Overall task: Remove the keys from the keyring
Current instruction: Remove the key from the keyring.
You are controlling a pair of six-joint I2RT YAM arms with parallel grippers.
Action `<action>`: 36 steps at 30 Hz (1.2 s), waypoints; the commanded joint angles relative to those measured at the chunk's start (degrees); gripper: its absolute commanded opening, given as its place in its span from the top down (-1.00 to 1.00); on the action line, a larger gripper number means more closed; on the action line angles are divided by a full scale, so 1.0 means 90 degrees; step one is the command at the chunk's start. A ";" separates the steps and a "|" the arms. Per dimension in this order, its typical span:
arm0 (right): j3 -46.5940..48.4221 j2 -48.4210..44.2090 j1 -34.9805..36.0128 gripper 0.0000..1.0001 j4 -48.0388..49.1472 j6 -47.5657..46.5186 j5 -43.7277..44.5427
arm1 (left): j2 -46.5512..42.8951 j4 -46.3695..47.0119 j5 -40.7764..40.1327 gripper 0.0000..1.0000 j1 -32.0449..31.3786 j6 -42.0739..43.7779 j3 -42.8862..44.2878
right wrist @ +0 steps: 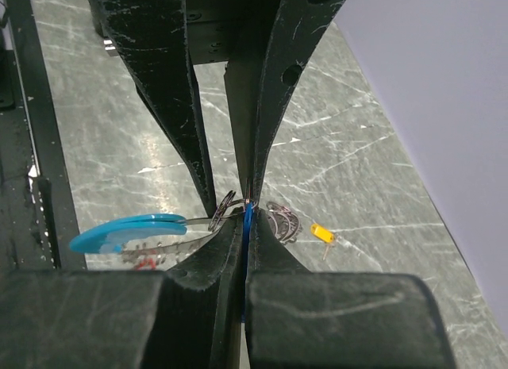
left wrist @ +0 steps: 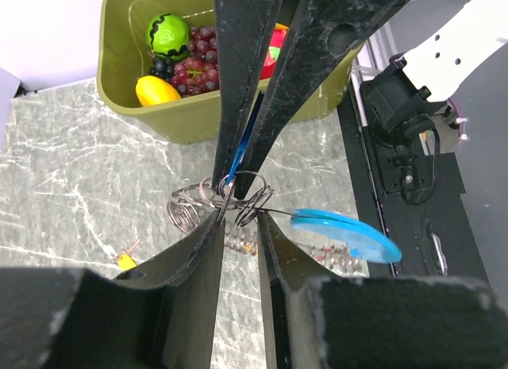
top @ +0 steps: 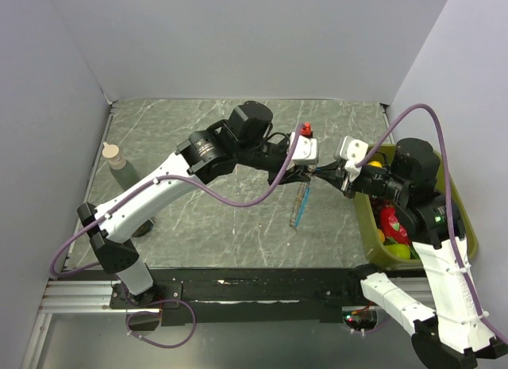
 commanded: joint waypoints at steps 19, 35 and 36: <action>-0.0386 -0.0275 0.0097 1.00 0.0512 -0.0359 0.0854 | 0.0091 0.0014 0.0864 0.98 -0.0118 -0.0224 0.0594; -0.0220 -0.0255 0.0107 1.00 0.0551 -0.0144 0.0678 | 0.0052 0.0111 0.0778 0.63 -0.0118 -0.0302 0.0438; -0.0200 -0.0246 0.0107 1.00 0.0551 -0.0144 0.0678 | 0.0052 0.0141 0.0719 0.53 -0.0108 -0.0321 0.0418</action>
